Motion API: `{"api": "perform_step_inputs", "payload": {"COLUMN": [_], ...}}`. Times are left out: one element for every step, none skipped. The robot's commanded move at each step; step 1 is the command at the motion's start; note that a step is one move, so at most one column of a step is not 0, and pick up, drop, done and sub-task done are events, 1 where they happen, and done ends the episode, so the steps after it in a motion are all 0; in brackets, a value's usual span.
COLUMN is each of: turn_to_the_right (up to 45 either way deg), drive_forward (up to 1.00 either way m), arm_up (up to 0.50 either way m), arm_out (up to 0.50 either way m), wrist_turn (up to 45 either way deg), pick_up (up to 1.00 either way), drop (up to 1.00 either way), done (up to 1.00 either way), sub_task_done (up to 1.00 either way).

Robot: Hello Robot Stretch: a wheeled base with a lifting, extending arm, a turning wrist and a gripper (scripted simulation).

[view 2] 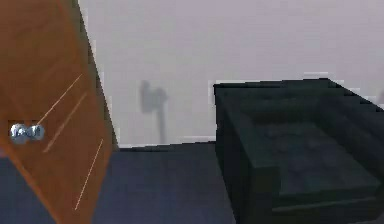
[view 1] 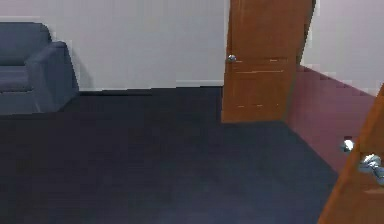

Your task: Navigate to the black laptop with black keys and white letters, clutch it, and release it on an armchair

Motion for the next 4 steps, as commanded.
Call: {"api": "perform_step_inputs", "payload": {"turn_to_the_right": [0.0, 36.0, 0.0, 18.0], "drive_forward": [0.90, 0.00, 0.45, 0.00], "arm_up": [0.00, 0.00, 0.00, 0.00], "arm_out": [0.00, 0.00, 0.00, 0.00], "wrist_turn": [0.0, 0.0, 0.0, 0.0], "pick_up": [0.00, 0.00, 0.00, 0.00], "drop": [0.00, 0.00, 0.00, 0.00], "done": [0.00, 0.00, 0.00, 0.00], "sub_task_done": [0.00, 0.00, 0.00, 0.00]}}
